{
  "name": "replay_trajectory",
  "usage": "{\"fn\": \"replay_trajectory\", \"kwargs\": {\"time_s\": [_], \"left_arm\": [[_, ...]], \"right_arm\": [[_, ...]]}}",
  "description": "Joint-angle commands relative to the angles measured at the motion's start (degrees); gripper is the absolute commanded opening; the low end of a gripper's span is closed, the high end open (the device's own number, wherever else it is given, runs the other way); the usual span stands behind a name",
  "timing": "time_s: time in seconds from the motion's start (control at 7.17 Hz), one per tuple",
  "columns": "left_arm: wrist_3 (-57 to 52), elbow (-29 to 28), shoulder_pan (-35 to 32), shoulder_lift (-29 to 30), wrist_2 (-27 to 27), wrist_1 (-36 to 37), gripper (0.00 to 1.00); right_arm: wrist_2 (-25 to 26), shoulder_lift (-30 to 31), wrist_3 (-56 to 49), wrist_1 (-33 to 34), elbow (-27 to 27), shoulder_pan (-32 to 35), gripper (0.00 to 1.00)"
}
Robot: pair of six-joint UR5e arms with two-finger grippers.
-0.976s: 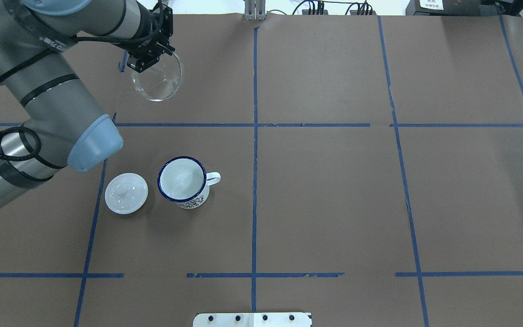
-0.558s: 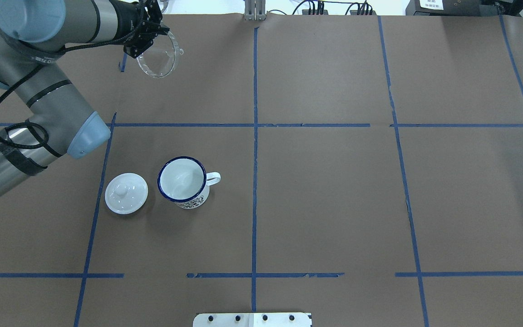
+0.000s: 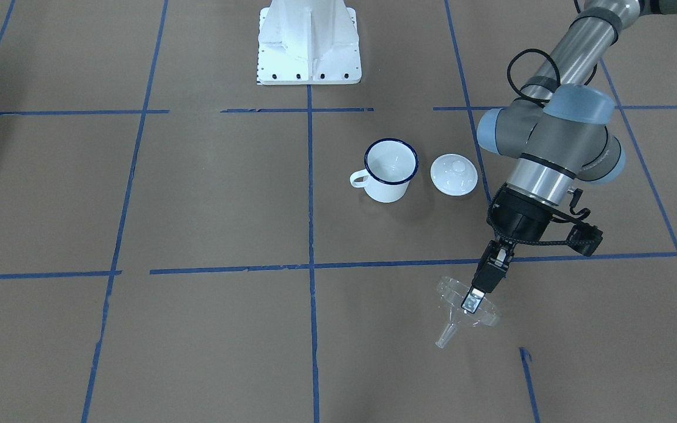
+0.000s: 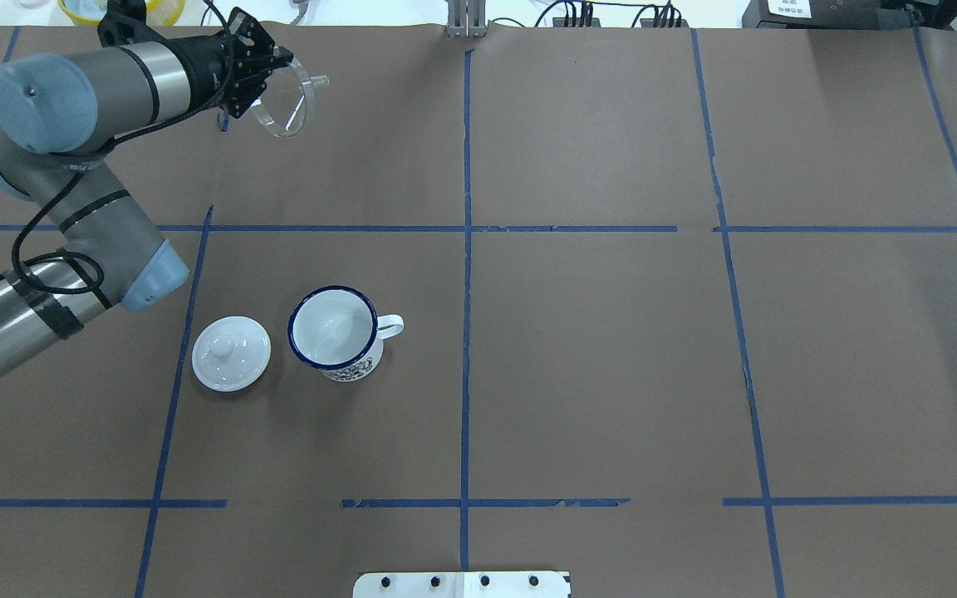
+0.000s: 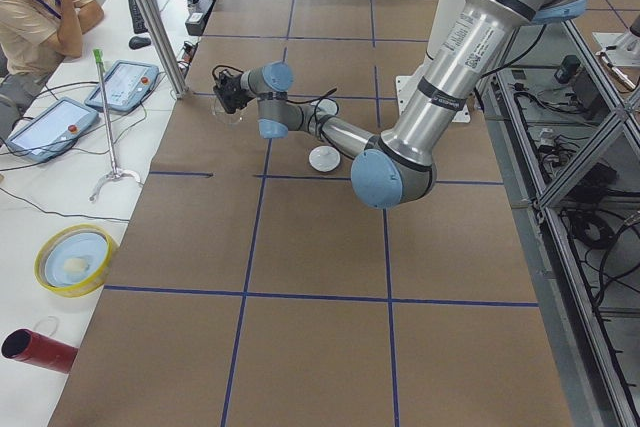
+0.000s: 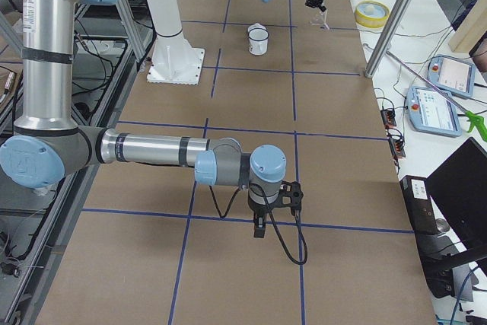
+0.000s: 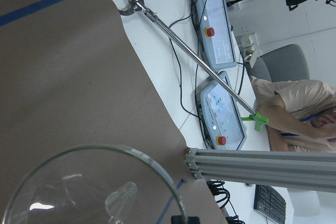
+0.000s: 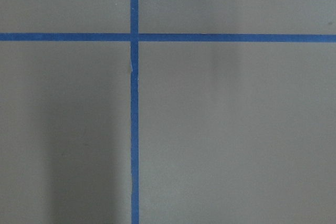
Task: Remove funnel from cup
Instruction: 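Carry the funnel farther from the robot and lower it onto the table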
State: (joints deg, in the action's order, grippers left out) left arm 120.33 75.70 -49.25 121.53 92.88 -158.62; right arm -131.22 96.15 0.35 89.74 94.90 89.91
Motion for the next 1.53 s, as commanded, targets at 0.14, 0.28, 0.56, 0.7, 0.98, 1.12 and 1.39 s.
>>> {"fn": "replay_trajectory", "kwargs": {"time_s": [0.14,0.28,0.56,0.7,0.98,1.12,1.39], "left_arm": [[1.13,-0.73,4.41,-2.43,-0.95,-2.57,0.00],[1.14,-0.99,5.47,-2.70,-0.95,-2.49,0.00],[1.14,-0.91,5.65,-3.58,-0.95,-2.49,0.00],[1.14,-0.99,5.74,-3.93,-0.95,-2.49,0.00],[1.05,-1.52,5.74,-4.20,-0.86,-2.57,0.00],[1.05,-1.69,5.74,-4.20,-0.95,-2.57,0.00],[1.22,-2.66,5.65,-4.11,-3.38,-4.49,0.00]], "right_arm": [[0.00,0.00,0.00,0.00,0.03,0.00,1.00],[0.00,0.00,0.00,0.00,0.03,0.00,1.00],[0.00,0.00,0.00,0.00,0.03,0.00,1.00],[0.00,0.00,0.00,0.00,0.03,0.00,1.00],[0.00,0.00,0.00,0.00,0.03,0.00,1.00],[0.00,0.00,0.00,0.00,0.03,0.00,1.00],[0.00,0.00,0.00,0.00,0.03,0.00,1.00]]}}
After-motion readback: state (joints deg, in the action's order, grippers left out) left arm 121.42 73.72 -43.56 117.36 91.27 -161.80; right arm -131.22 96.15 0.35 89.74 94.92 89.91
